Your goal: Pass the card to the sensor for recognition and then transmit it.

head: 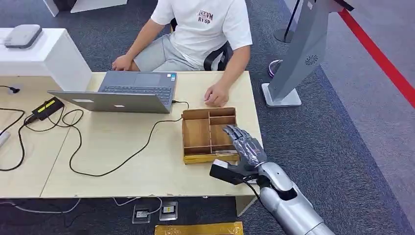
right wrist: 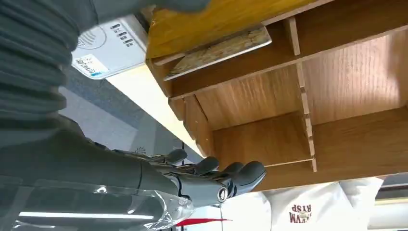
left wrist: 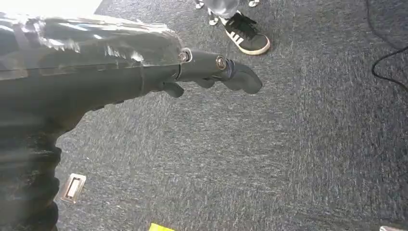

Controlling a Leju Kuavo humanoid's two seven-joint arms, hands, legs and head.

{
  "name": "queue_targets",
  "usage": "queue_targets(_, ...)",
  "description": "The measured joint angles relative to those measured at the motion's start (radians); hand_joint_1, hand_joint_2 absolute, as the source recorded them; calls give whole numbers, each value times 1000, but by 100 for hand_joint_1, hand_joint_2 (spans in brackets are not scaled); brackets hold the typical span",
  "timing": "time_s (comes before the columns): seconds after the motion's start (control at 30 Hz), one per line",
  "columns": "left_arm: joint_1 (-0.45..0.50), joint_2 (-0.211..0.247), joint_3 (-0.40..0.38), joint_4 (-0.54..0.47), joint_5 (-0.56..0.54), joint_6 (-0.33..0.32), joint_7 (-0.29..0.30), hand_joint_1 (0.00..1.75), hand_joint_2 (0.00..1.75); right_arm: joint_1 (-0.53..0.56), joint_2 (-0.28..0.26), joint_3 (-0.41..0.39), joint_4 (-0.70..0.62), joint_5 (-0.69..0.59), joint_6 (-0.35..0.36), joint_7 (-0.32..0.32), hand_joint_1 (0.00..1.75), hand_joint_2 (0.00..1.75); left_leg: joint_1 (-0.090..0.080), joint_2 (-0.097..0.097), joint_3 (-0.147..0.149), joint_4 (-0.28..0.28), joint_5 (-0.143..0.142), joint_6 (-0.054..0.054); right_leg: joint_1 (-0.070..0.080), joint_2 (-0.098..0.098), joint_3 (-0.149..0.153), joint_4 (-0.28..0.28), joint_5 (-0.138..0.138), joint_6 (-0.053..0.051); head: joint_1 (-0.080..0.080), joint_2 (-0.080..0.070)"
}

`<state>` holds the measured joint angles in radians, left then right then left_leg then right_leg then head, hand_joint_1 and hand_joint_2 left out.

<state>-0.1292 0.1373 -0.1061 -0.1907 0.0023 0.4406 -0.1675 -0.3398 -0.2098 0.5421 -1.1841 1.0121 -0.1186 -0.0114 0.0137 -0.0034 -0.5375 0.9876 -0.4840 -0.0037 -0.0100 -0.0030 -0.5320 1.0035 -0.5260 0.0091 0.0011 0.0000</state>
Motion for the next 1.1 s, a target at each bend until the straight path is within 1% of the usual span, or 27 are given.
queue_targets(1.1,0,0,0,0,4,1,-7,0,175,-7,2,0,0,-3,13,-3,175,175,0,0,0,0,0,0,0,0,0,0,0,0,0,0)
